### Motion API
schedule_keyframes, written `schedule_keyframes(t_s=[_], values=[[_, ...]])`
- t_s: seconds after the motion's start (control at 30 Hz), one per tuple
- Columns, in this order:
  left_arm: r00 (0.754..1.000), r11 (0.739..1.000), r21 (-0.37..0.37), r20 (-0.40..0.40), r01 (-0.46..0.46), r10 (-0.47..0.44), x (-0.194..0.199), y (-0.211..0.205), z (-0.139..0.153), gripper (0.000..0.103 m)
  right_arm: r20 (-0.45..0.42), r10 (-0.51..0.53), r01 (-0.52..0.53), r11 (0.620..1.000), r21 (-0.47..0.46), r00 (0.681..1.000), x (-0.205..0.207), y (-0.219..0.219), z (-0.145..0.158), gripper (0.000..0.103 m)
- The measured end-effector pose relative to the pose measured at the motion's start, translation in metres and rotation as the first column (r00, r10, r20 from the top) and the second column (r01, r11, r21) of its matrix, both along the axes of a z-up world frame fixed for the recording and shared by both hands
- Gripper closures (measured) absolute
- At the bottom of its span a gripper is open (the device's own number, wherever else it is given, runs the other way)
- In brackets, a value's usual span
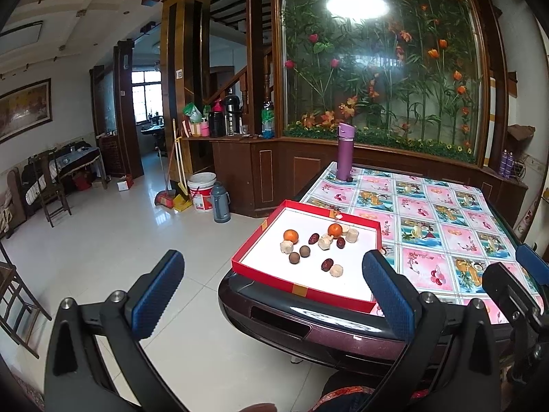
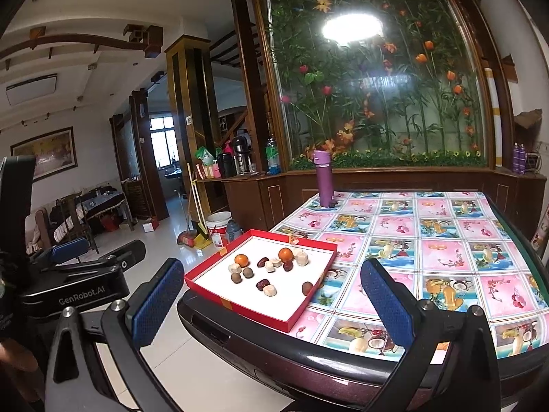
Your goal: Organize fruits
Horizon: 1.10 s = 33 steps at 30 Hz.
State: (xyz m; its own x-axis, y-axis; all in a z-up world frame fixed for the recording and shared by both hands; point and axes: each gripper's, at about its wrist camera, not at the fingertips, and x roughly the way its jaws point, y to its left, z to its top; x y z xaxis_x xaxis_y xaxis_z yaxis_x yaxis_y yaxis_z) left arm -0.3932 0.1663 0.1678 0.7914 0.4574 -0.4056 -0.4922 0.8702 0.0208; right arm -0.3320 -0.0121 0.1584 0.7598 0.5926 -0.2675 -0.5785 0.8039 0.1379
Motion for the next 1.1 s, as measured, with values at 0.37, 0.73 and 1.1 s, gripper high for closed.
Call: schedule_keyframes(t_s=[0.37, 0.73, 1.1], values=[[1.0, 1.0, 0.0, -0.006, -0.001, 0.001, -0.0012, 0.0011, 0.0002, 0.0, 0.039, 0.009, -0.008, 1.0, -0.019, 0.999, -0.0084, 0.005, 0.0031, 0.0], [1.0, 1.0, 0.0, -0.007, 0.001, -0.001, -0.0019, 0.0012, -0.0005, 0.0, 0.036, 0.015, -0.014, 1.0, -0.024, 0.999, -0.0082, 0.0059, 0.0032, 0.0], [1.0, 1.0, -0.012, 0.003, 0.019, -0.019, -0.0052, 0.004, -0.0002, 0.0, 0.046, 0.016, -0.014, 1.0, -0.028, 0.999, -0.0088, 0.0083, 0.0027, 0.0]])
